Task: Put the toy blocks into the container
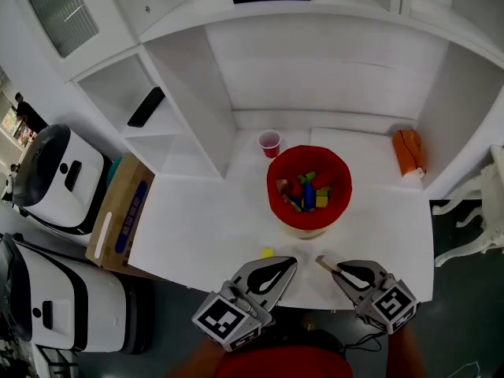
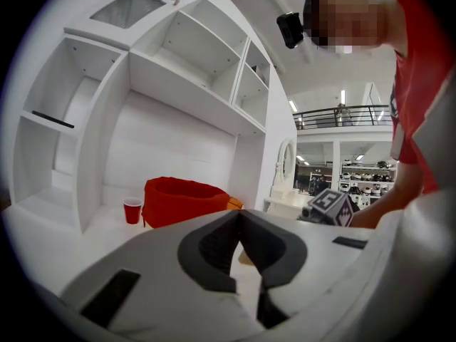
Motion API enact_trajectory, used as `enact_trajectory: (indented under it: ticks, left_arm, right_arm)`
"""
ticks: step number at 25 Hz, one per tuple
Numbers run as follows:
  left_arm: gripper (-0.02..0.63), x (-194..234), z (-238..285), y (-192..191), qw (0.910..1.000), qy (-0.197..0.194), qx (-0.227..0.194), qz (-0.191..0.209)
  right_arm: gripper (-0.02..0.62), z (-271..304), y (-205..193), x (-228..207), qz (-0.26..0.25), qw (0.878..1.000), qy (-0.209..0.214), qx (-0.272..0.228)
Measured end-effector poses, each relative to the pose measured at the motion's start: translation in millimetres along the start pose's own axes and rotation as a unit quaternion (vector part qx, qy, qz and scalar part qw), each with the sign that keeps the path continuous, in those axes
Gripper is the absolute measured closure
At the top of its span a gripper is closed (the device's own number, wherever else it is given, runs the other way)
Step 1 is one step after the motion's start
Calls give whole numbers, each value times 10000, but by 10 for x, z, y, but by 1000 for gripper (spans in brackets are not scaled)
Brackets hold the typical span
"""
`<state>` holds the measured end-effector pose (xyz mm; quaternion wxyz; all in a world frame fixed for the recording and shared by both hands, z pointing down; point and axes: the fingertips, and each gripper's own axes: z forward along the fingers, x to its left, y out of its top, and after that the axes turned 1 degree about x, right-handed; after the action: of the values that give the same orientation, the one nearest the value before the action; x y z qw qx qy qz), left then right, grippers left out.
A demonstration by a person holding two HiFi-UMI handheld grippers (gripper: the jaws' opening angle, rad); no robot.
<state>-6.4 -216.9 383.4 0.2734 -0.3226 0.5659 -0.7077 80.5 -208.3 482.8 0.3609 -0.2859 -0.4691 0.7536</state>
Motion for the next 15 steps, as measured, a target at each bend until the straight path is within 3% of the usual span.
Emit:
enact_trajectory:
  ticks: [3,6,11,15]
  left_arm:
    - [591,27,-9,-48,10000,-15,-5,4]
    - [591,99,-54,-62,10000,40,-17,-23]
    - [591,278,-184,-88,9996,250,-35,-107]
    - [591,407,-267,-97,9992,384,-22,-114]
  right_arm:
    - [506,-186,694,-30,122,9946,-285,-994]
    - [506,-244,1340,-188,-74,9862,-648,-1524]
    - [506,18,1818,-522,-415,9820,-1065,-1505]
    - [505,287,1808,-701,-70,9849,-1186,-1263]
